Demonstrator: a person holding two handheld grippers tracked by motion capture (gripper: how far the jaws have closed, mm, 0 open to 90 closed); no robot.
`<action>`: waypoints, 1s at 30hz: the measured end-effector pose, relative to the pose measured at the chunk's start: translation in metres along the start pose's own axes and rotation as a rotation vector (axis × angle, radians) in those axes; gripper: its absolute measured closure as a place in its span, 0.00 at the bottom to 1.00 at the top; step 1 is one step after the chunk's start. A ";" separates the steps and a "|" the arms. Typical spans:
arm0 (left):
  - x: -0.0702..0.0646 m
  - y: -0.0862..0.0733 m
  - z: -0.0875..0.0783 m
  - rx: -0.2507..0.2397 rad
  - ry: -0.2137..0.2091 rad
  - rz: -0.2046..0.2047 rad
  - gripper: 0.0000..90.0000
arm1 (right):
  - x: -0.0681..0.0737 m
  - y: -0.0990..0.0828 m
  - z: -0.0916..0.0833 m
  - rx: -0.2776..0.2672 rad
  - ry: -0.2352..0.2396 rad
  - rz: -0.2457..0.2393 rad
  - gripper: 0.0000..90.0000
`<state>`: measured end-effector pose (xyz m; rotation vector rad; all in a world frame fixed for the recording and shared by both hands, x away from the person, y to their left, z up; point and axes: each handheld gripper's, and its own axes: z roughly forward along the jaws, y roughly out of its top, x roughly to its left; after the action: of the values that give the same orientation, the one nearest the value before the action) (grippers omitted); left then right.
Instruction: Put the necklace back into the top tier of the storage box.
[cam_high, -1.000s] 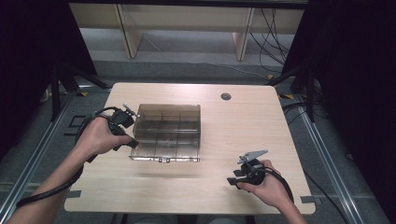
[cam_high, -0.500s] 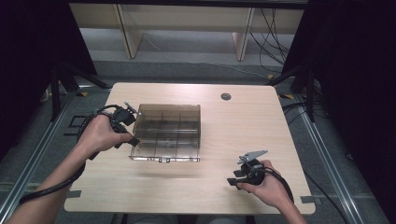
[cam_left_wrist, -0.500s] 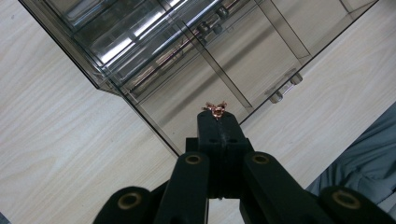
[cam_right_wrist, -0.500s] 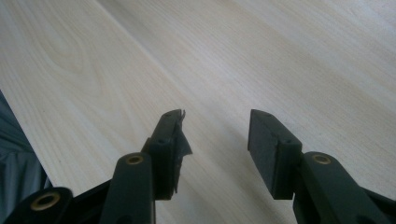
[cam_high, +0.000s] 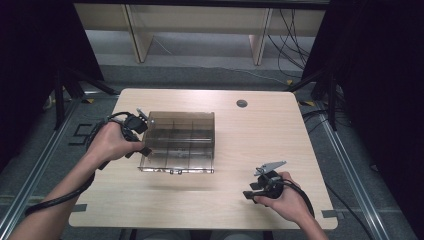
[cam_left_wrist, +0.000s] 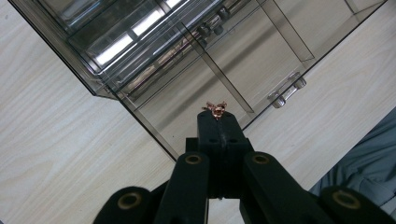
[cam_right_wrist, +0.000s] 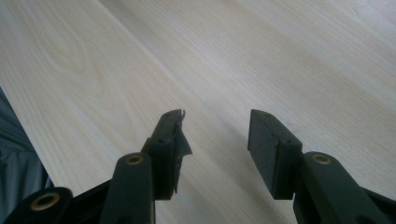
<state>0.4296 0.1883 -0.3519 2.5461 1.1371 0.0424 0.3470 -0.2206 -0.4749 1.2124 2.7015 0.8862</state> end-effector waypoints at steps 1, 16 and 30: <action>0.000 0.001 0.000 0.003 -0.004 0.001 1.00 | 0.000 0.000 0.000 -0.004 0.000 -0.003 0.62; 0.000 0.002 0.005 0.012 -0.004 -0.028 1.00 | -0.002 0.000 0.001 -0.022 -0.003 -0.027 0.62; 0.000 0.006 0.012 0.025 0.009 -0.020 1.00 | -0.002 0.000 0.001 -0.028 -0.002 -0.026 0.62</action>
<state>0.4357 0.1810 -0.3616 2.5586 1.1732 0.0348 0.3484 -0.2218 -0.4758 1.1699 2.6873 0.9158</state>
